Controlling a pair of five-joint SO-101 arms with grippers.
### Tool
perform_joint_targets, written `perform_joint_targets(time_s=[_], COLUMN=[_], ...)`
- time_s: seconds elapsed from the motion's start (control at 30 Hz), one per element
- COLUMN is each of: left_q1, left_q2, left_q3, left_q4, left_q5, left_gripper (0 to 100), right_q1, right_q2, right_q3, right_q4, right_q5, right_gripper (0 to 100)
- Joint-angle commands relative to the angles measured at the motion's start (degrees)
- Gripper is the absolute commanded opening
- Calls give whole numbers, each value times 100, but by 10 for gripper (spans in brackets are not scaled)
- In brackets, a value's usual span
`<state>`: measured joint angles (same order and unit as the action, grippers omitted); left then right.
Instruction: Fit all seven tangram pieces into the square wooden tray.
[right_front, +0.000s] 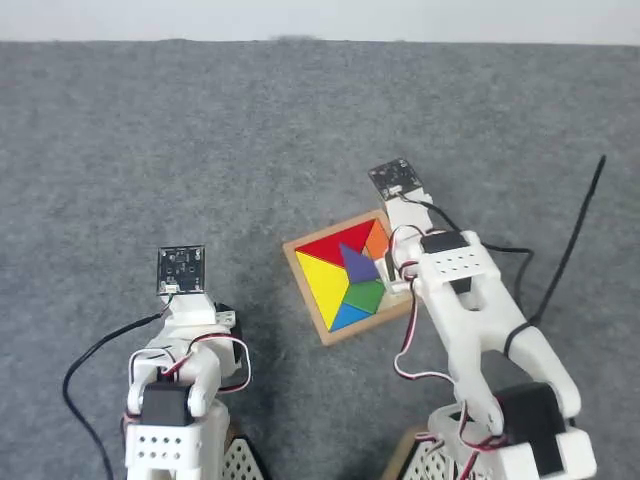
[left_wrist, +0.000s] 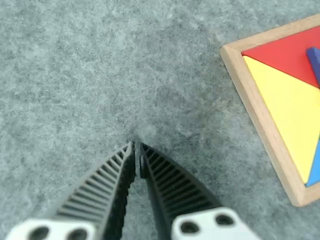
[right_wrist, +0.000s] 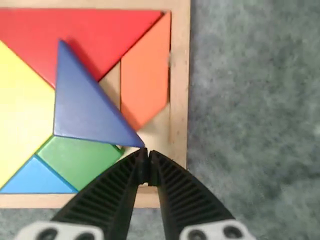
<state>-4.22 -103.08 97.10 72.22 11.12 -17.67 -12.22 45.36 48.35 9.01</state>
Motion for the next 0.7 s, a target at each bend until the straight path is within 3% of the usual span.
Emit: perform_joint_targets(time_s=[0.0, 0.4, 0.67], left_q1=[-35, -35, -35], left_q2=[-114, -114, -114], left_q3=[-66, -66, -66], left_q4=[9, 9, 9], left_q5=[-62, -62, -62], left_gripper=[14, 14, 14], right_q1=[84, -242, -778], right_q2=[-31, -558, 1200], right_q3=[-316, -765, -2022], right_q4=[-268, -365, -347], right_q5=[79, -413, -747], right_gripper=[7, 7, 7])
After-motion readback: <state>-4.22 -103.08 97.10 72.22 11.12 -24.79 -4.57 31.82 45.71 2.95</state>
